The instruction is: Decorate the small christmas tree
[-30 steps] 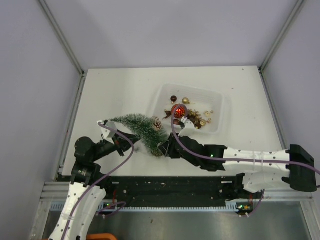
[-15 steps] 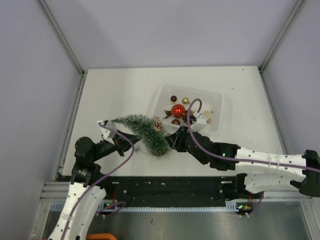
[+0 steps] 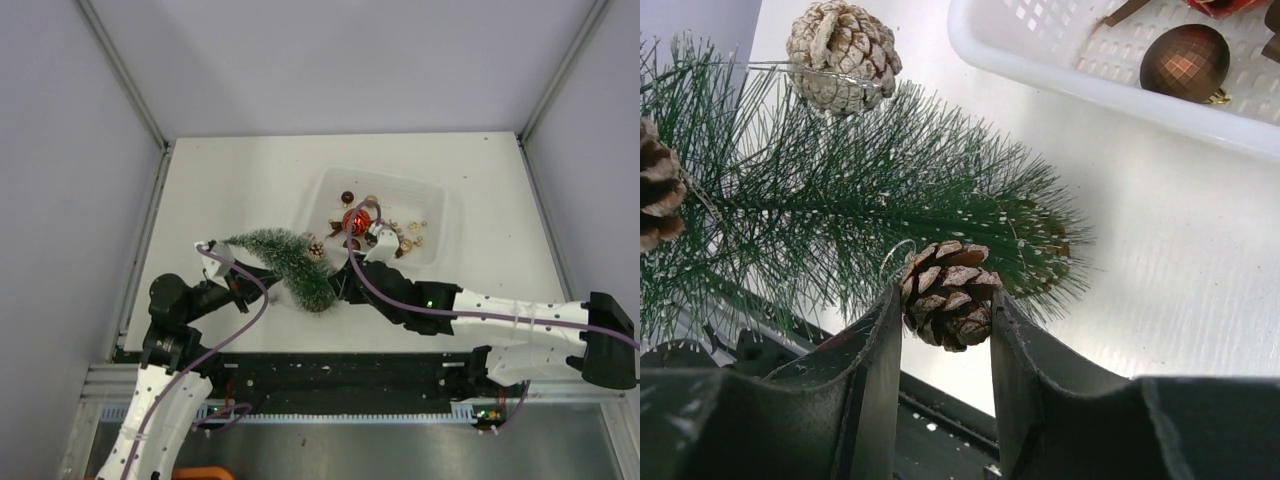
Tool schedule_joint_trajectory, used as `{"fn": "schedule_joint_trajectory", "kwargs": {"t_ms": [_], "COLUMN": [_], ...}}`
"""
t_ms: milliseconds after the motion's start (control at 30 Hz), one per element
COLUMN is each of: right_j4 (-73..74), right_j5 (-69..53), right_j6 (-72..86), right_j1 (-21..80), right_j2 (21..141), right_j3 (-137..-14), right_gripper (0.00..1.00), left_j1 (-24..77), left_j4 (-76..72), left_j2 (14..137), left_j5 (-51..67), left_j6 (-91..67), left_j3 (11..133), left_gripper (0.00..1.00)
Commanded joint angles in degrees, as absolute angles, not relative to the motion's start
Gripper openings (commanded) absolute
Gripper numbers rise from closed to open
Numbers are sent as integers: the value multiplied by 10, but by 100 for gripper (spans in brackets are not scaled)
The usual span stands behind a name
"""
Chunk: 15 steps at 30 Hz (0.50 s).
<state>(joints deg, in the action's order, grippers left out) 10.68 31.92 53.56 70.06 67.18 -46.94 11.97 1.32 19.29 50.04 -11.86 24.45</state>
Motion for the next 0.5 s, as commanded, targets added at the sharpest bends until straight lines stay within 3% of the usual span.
{"fn": "schedule_joint_trajectory", "kwargs": {"t_ms": [0, 467], "right_j4": [65, 5], "right_j5": [289, 236], "right_j6": [524, 513], "right_j1": [699, 707], "right_j2": [672, 633], "right_j3": [-482, -420], "right_gripper": [27, 28], "left_j1": [126, 127], "left_j4": [-2, -3], "left_j2": [188, 196], "left_j5": [505, 503], "left_j6": [-113, -110], "left_j3": [267, 272], "left_gripper": [0, 0]}}
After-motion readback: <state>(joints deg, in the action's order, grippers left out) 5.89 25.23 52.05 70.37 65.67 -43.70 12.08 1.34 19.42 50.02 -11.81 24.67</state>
